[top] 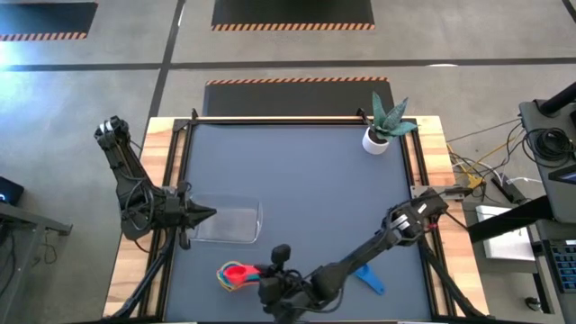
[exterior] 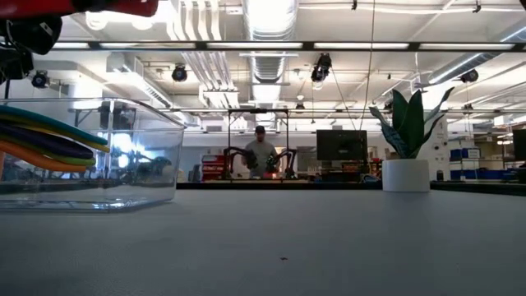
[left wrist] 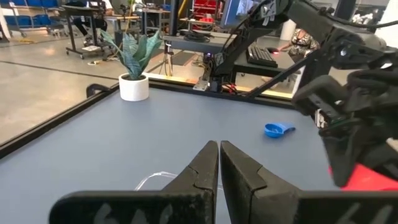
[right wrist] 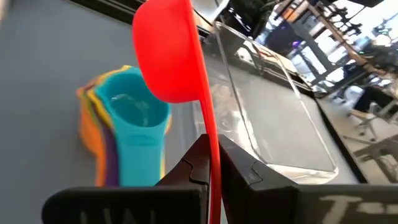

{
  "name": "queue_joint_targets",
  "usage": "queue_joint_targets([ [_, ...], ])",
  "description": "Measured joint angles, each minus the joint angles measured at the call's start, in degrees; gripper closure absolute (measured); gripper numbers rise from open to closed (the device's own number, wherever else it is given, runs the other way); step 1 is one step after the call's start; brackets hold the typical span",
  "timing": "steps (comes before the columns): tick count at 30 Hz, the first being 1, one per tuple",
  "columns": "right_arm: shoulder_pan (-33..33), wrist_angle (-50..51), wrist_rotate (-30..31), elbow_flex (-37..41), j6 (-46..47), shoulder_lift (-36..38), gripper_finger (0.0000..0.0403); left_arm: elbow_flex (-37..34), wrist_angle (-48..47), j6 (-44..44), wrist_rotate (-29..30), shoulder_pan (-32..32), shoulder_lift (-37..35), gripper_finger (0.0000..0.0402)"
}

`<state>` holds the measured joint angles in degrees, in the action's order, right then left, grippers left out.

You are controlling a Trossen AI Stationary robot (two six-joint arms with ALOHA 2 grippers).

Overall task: Nest measuring cups in basket
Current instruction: Stack the orange measuring cup on top of the light blue measuring cup

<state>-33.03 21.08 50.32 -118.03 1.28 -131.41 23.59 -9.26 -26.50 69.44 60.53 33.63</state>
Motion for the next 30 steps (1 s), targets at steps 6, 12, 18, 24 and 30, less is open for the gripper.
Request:
queue_joint_targets([
  [6, 1.52, -0.39, -0.1, -3.97, -2.85, -3.8, 0.0394, 0.0, 0.02, 0.0, -0.34, 0.01, -0.01, 0.0402],
  [12, 1.97, -0.55, -1.02, -7.9, -5.67, -6.92, 0.0394, 0.0, 0.22, -0.17, -0.37, 0.02, 0.04, 0.0402],
  [18, 2.16, -0.02, -1.26, -8.27, -5.85, -8.43, 0.0394, 0.0, 0.22, -0.17, -0.41, 0.02, 0.06, 0.0402],
  [24, 2.31, -0.37, -1.26, -8.27, -4.7, -8.34, 0.0394, 0.0, 0.24, -0.19, -0.43, 0.02, 0.09, 0.0402],
  [30, 2.62, -0.31, -1.24, -8.27, -4.77, -8.34, 0.0394, 0.0, 0.24, -0.2, -0.47, 0.02, 0.09, 0.0402],
])
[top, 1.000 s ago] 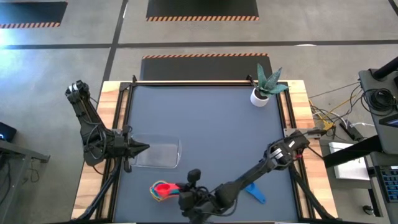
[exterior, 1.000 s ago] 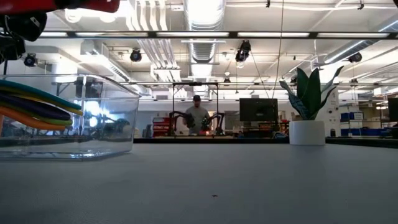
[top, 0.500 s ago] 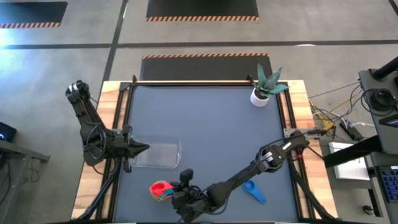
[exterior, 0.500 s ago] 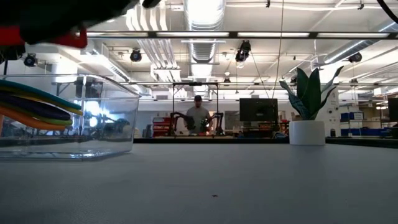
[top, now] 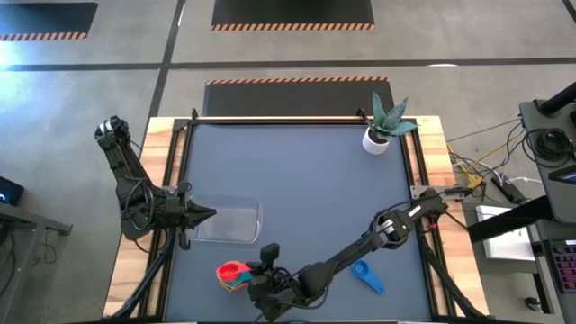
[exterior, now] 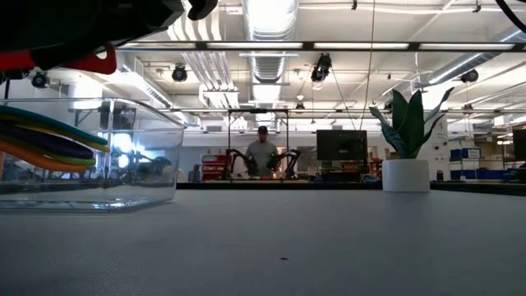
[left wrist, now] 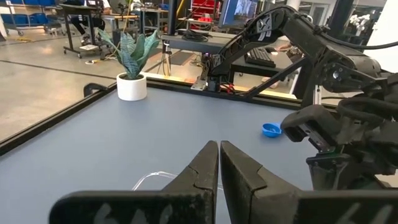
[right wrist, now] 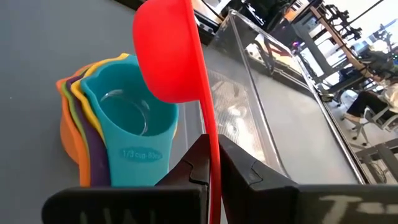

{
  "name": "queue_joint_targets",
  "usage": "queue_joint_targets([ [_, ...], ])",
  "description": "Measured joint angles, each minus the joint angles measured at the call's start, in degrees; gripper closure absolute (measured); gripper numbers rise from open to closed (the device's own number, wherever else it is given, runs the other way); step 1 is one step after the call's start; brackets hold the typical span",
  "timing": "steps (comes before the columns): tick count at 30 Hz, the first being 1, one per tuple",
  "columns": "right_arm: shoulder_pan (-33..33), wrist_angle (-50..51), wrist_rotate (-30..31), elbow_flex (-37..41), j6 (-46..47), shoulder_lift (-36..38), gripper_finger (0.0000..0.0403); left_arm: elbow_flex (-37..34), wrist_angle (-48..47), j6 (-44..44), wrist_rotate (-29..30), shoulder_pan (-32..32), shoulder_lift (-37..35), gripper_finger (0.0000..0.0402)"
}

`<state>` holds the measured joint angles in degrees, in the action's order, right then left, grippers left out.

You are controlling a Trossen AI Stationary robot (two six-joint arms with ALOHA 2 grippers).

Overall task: Nest measuring cups in basket
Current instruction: Stack the orange measuring cup on top of the light blue measuring cup

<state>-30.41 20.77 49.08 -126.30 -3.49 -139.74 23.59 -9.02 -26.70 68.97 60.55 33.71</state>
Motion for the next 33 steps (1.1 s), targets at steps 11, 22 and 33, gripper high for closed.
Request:
queue_joint_targets([
  [11, 0.92, 3.25, -0.02, 0.04, 2.31, 0.0, 0.0394, 0.0, 0.0, 0.07, 0.02, -0.02, 0.0, 0.0402],
  [22, 1.11, 2.98, -1.54, 0.04, 3.36, -0.2, 0.0362, -0.04, 0.0, 0.11, 0.02, -0.02, 0.37, 0.0402],
  [33, 0.93, 2.99, -3.69, 0.07, 5.2, -0.22, 0.0301, -0.04, 0.0, 0.22, 0.02, -0.02, 0.35, 0.0402],
])
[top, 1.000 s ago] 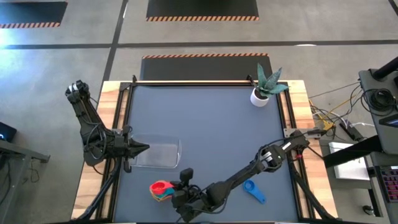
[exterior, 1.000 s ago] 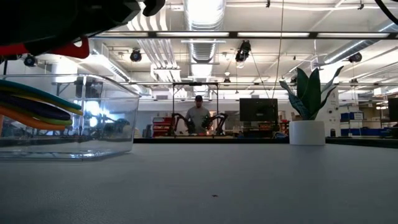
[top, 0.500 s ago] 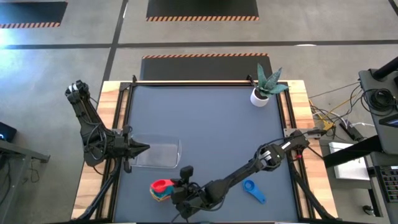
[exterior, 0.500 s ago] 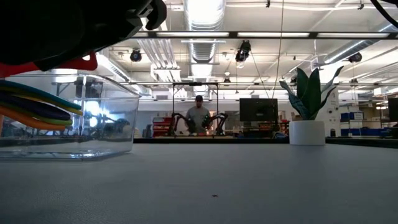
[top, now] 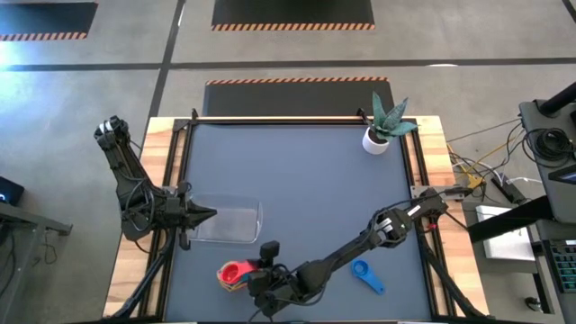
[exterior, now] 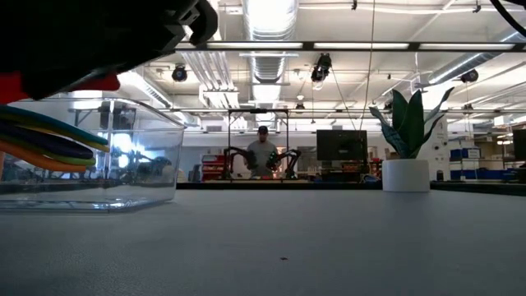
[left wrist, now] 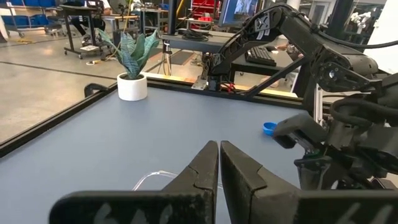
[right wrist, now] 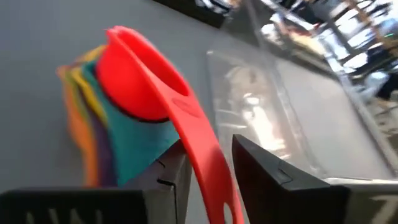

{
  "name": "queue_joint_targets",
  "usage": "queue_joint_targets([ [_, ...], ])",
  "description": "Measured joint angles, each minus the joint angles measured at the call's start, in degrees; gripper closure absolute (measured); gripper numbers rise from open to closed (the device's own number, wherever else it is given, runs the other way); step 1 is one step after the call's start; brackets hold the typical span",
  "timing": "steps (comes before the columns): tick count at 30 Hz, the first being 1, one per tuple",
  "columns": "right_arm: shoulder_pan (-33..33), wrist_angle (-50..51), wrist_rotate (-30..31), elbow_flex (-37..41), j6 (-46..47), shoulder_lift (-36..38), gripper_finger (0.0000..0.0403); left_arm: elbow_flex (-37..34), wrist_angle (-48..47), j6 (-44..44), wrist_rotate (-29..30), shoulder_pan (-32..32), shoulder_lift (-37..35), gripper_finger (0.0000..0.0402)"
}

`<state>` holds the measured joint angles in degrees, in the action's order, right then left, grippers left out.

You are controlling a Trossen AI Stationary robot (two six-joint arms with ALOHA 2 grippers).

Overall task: Nest measuring cups in basket
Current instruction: Stack the orange measuring cup on top of the light blue measuring cup, then stack the blue measuring cup on top of the orange measuring cup

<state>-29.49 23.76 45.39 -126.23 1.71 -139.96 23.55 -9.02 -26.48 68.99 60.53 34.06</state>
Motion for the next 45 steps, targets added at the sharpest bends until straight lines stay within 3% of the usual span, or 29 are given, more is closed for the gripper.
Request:
queue_joint_targets([
  [7, -0.35, 2.47, -7.93, 0.02, 11.39, 0.0, 0.0276, 0.0, 0.0, 0.02, 0.0, 0.0, 0.0, 0.0402],
  [19, -5.19, 5.44, -5.56, -0.11, 14.31, 4.28, 0.026, 0.0, -0.02, 0.04, 0.0, 0.0, 0.17, 0.0402],
  [23, -7.42, 16.29, -2.51, -0.11, 21.17, 7.78, 0.0257, -0.02, -0.02, -0.22, 0.0, 0.0, 0.71, 0.0402],
  [26, -9.23, 29.44, -2.32, -0.11, 33.98, 11.0, 0.0257, -0.02, 0.01, -0.85, 0.0, 0.0, 1.2, 0.0402],
  [31, -12.34, 50.55, -7.76, -0.11, 55.95, 15.2, 0.0257, -0.02, 0.04, -1.58, -0.02, 0.0, 1.93, 0.0402],
  [35, -15.84, 61.05, -12.83, -0.09, 70.15, 16.22, 0.0257, -0.02, 0.04, -2.58, -0.19, 0.0, 2.32, 0.0402],
  [39, -18.21, 65.38, -28.27, -0.09, 81.49, 16.7, 0.0257, -0.02, 0.19, -3.3, -0.61, 0.0, 2.7, 0.0402],
  [45, -22.3, 66.13, -33.65, 0.01, 86.59, 17.01, 0.0257, -0.02, 0.25, -4.07, -0.62, 0.0, 3.1, 0.0402],
])
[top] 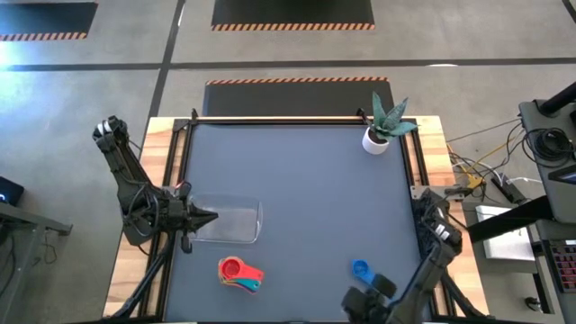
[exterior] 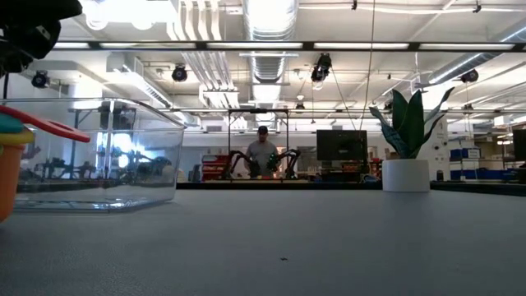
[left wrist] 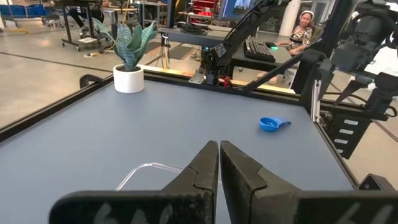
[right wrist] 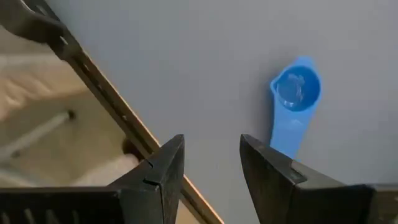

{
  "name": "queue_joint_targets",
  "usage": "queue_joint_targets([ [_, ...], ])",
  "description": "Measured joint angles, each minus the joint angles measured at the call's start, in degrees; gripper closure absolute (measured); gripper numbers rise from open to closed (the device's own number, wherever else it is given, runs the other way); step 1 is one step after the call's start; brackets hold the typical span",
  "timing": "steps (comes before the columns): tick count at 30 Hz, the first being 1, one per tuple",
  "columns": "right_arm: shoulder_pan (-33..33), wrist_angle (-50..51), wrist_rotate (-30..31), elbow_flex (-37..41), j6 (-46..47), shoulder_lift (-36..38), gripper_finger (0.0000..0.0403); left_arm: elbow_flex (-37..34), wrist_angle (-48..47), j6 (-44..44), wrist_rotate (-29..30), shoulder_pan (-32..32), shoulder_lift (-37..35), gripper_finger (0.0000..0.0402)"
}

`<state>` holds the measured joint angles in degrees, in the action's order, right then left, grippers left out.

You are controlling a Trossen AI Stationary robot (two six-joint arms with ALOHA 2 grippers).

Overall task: Nest measuring cups in basket
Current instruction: Stack the blue measuring cup on top of the orange measuring cup

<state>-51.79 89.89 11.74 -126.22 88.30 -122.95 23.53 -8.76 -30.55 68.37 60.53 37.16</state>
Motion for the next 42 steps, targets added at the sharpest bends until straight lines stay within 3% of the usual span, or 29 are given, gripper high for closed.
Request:
queue_joint_targets([
  [6, -1.73, 0.07, 15.33, 2.82, 4.01, 3.88, 0.0257, 0.0, 0.21, -2.01, -0.35, 0.0, 1.51, 0.0402],
  [16, -1.18, -9.47, 4.11, 19.92, 7.29, 8.62, 0.0257, -0.69, 0.18, -6.48, -0.58, 0.02, 8.12, 0.0402],
  [20, -3.77, -10.04, 10.56, 30.77, 14.07, 15.6, 0.0257, -0.04, 0.42, -6.53, -0.54, 0.0, 9.12, 0.0402],
  [24, -5.84, -20.36, 13.67, 45.0, 21.32, 26.03, 0.0257, 0.34, 0.41, -5.96, -0.5, 0.0, 9.29, 0.0402],
  [30, -5.21, -39.32, 11.2, 63.06, 20.53, 34.66, 0.0257, 0.96, 0.55, -4.08, -0.1, 0.0, 8.71, 0.0402],
  [33, -5.19, -44.03, 10.37, 66.82, 17.53, 36.37, 0.0257, 0.96, 0.5, -4.1, -0.09, 0.0, 8.66, 0.0402],
  [42, -4.9, -43.47, 1.31, 68.86, 18.44, 36.21, 0.0257, 0.9, 0.42, -4.48, -0.08, 0.0, 8.71, 0.0402],
])
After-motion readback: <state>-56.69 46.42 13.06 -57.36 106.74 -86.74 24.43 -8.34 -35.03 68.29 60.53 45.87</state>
